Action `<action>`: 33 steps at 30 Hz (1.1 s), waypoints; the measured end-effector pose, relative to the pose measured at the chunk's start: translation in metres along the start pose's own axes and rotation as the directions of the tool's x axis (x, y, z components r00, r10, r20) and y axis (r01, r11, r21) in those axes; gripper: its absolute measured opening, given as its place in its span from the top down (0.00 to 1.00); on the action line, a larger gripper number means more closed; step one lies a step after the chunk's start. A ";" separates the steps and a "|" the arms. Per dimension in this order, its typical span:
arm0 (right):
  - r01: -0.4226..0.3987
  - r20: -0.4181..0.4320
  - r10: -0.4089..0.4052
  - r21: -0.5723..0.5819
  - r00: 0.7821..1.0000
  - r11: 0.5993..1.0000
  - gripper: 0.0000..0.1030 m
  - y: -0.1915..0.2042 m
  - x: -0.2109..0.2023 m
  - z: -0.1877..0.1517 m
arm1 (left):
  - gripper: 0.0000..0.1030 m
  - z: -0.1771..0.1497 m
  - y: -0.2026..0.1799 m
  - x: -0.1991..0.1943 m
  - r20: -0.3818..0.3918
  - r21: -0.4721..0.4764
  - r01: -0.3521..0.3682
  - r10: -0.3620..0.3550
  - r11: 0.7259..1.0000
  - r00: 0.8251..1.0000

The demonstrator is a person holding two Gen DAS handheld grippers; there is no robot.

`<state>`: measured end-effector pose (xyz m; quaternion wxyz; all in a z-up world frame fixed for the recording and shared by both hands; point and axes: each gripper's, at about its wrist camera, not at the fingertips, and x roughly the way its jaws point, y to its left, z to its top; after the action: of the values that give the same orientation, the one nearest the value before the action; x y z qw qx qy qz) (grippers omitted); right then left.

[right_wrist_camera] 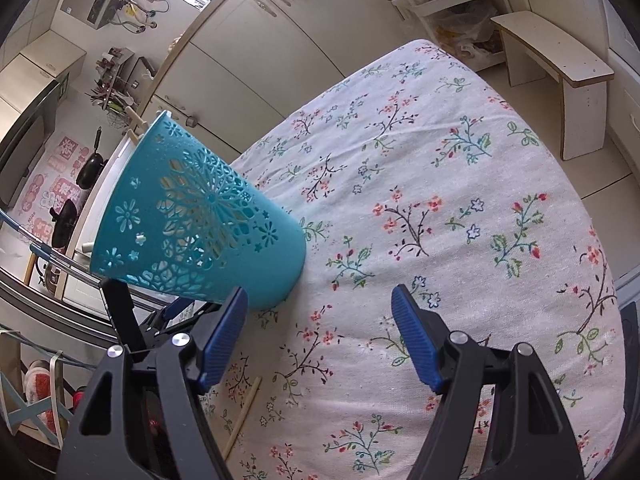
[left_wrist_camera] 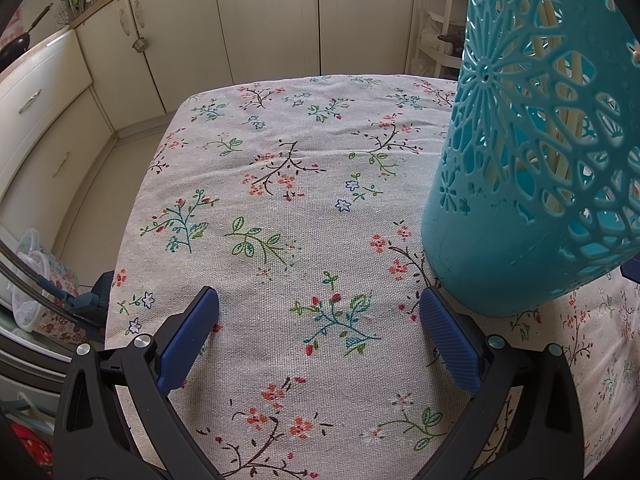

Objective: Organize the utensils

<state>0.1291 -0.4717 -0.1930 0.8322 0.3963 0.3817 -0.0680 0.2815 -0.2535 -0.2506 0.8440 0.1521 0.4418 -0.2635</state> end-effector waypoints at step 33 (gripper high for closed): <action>-0.040 0.011 0.040 0.025 0.999 0.999 0.30 0.000 -0.006 0.005 | 0.06 -0.057 -0.073 -0.056 -0.227 0.240 0.171 -0.116 0.956 0.967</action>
<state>0.1281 -0.4763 -0.1864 0.8303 0.4140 0.3683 -0.0585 0.1745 -0.2676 -0.2382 0.7439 0.2548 0.5006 -0.3621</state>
